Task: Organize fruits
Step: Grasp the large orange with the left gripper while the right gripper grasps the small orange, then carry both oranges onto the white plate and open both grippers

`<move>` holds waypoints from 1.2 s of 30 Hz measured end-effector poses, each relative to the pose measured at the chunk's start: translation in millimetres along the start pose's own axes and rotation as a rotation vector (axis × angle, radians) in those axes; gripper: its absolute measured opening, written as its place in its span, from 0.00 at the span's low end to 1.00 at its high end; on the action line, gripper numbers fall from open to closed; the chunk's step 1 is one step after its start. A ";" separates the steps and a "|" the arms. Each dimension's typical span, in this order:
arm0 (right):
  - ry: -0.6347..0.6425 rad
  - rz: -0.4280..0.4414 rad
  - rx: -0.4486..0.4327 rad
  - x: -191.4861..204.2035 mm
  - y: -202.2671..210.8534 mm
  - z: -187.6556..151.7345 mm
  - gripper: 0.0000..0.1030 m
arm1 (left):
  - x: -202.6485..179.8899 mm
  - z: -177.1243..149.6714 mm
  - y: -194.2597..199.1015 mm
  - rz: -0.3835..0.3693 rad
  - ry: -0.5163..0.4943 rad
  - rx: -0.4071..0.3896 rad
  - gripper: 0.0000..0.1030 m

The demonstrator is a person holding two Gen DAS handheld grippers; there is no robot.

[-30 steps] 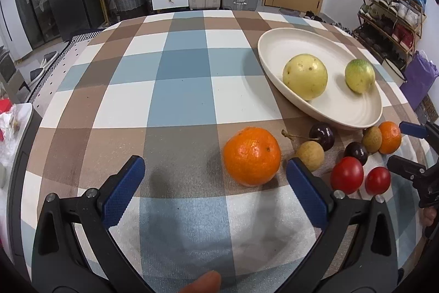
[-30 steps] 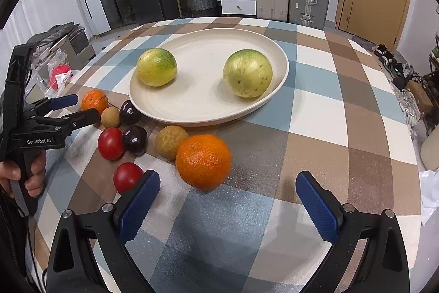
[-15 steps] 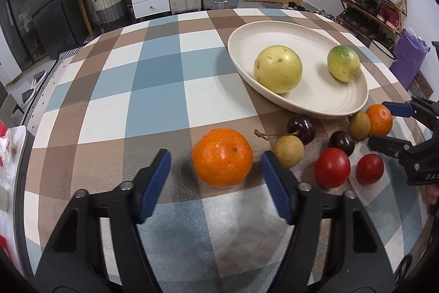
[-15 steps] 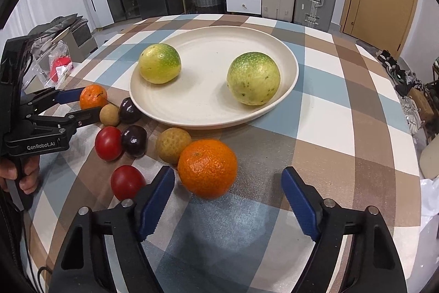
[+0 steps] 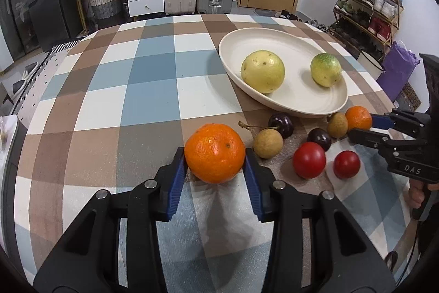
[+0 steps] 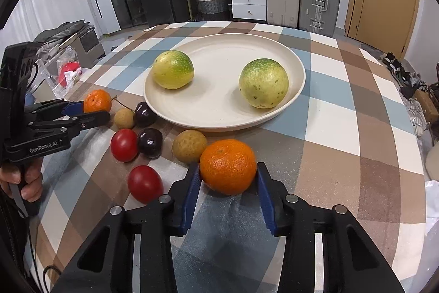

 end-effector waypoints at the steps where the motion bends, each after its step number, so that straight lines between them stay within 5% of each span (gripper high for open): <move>1: -0.005 0.002 -0.005 -0.4 1.4 0.0 0.39 | -0.4 1.2 3.7 -0.002 0.006 -0.008 0.37; 15: -0.055 0.002 -0.123 -8.4 53.5 16.3 0.39 | -32.1 30.3 57.4 -0.050 0.002 -0.122 0.37; 36: -0.080 0.009 -0.179 -4.4 59.1 56.2 0.39 | -82.3 71.3 38.0 -0.134 -0.057 -0.154 0.37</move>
Point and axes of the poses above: each gripper's, at about its wrist camera, not at the fingertips, and y roughly against the way its jaws point, x to its left, z to its top, the point moved 9 cm from there along -y, roughly the way its jaws point, and after that the axes turned 10 degrees about -x, right-handed, at the moved point
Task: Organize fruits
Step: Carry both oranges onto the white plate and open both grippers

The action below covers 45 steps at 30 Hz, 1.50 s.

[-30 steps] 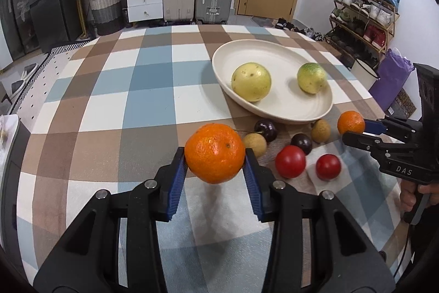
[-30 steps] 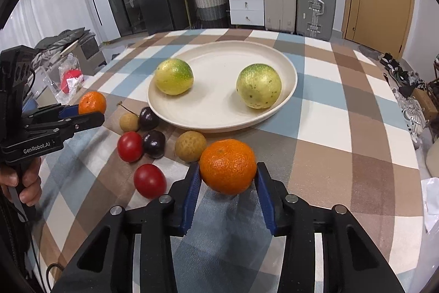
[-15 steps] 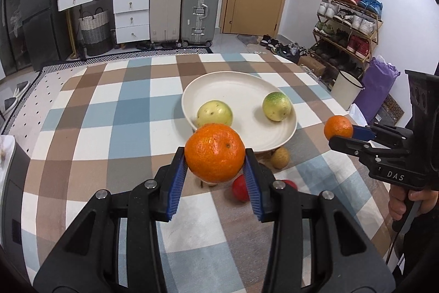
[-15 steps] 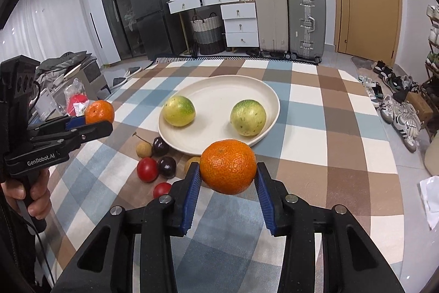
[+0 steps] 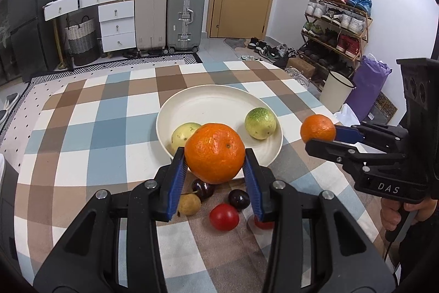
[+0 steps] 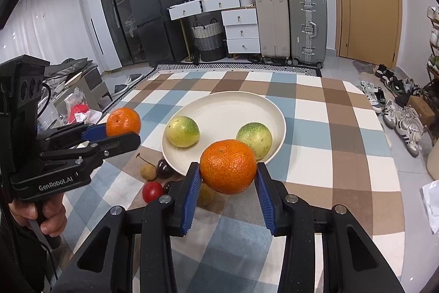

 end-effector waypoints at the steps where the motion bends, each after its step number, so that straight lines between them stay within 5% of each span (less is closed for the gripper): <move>1: 0.001 0.001 0.002 0.1 -2.4 0.7 0.39 | -0.2 0.4 -3.1 -0.001 0.000 0.002 0.37; 39: 0.024 -0.025 0.032 -22.9 -98.2 34.7 0.40 | -2.3 -6.2 -86.8 -0.028 -0.041 0.079 0.37; 45: 0.013 -0.015 -0.009 -23.7 -91.0 40.2 0.51 | 1.4 -10.1 -87.1 -0.012 -0.038 0.088 0.37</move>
Point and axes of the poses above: each gripper's, at about its wrist camera, not at the fingertips, and y roughly against the way its jaws point, x to its left, z to its top, the point moved 9 cm from there along -y, roughly the way its jaws point, and after that the axes turned 10 degrees about -x, right-handed, at the moved point
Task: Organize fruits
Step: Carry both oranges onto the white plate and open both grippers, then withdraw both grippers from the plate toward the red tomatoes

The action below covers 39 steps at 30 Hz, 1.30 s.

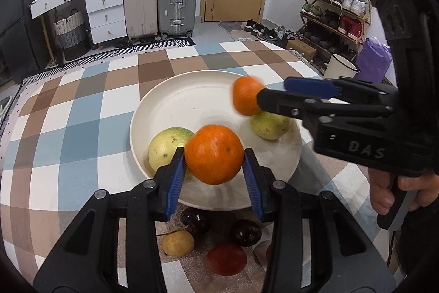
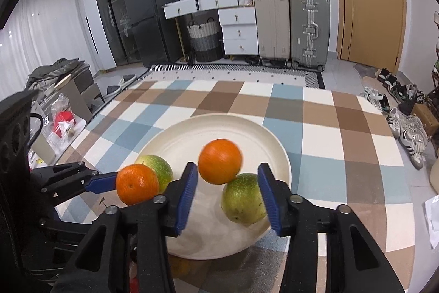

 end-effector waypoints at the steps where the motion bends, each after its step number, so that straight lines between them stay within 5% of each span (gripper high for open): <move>1: -0.009 -0.003 -0.008 -1.4 3.4 1.2 0.52 | 0.7 0.2 2.2 0.002 0.003 -0.005 0.37; 5: -0.024 -0.013 -0.042 -4.6 19.4 3.2 0.81 | 4.7 2.4 10.7 0.005 0.024 -0.019 0.45; 10: -0.043 -0.057 -0.043 -13.7 41.4 -4.9 0.95 | 14.8 3.9 28.3 0.045 0.041 -0.038 0.80; 16: -0.067 -0.093 -0.010 -27.6 55.5 -23.8 0.99 | 28.9 -1.1 52.8 0.080 0.071 -0.054 0.99; 39: -0.023 -0.037 0.146 18.2 73.5 -86.3 0.99 | 38.0 -33.5 110.5 0.121 0.091 -0.063 0.99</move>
Point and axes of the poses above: each gripper's, at about its wrist camera, not at the fingertips, and y roughly against the way its jaws point, x to its left, z to its top, the point moved 9 cm from there along -y, roughly the way its jaws point, and after that the axes turned 10 degrees about -x, right-handed, at the moved point
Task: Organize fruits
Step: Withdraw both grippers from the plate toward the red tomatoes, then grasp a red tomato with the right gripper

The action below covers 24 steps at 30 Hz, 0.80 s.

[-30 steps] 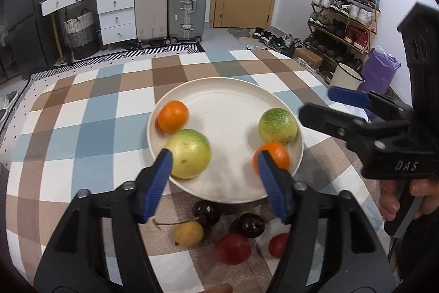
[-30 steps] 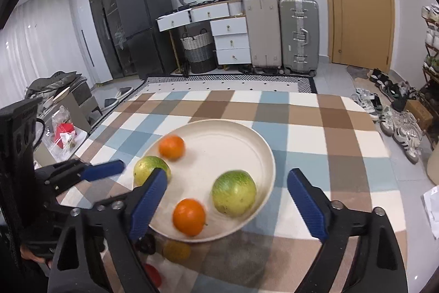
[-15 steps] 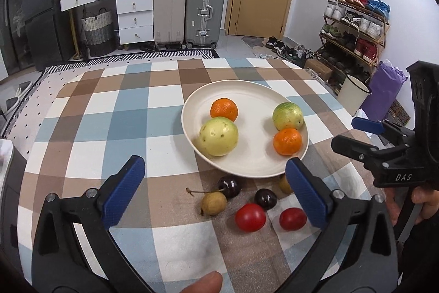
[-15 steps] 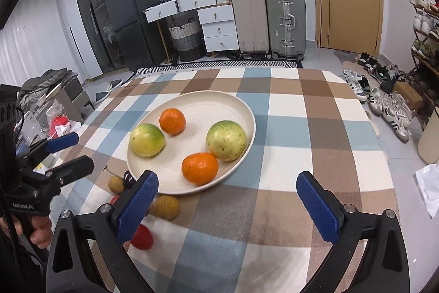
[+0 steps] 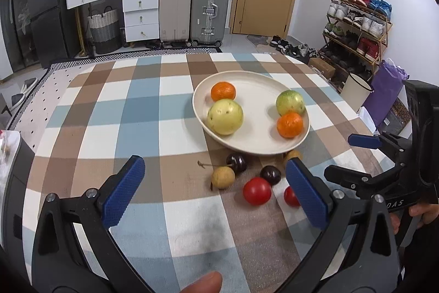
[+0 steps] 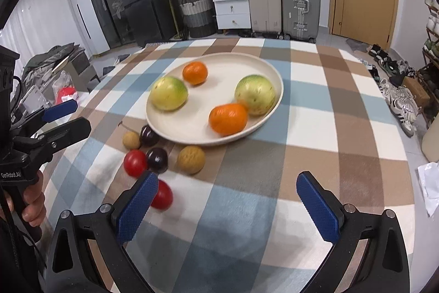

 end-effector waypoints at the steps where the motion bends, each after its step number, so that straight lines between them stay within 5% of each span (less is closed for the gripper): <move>1: 0.005 0.004 0.011 2.8 -1.0 -3.9 1.00 | 0.0 -3.0 -1.1 -0.001 0.001 0.007 0.99; 20: 0.103 0.047 0.093 46.5 -20.0 -37.0 0.99 | 3.6 -46.7 -16.9 -0.013 0.036 0.092 0.99; 22: 0.118 0.057 0.094 52.4 -21.7 -37.9 0.97 | 4.0 -48.9 -19.4 -0.014 0.042 0.100 0.99; 24: 0.140 0.057 0.097 56.3 -23.7 -38.6 0.83 | 4.6 -50.1 -21.2 -0.015 0.046 0.105 0.99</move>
Point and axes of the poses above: each gripper's, at about its wrist camera, not at the fingertips, and y roughly against the way its jaws point, x to its left, z to its top, the point moved 9 cm from there along -y, roughly the way its jaws point, and after that the axes turned 10 degrees about -x, right-handed, at the moved point
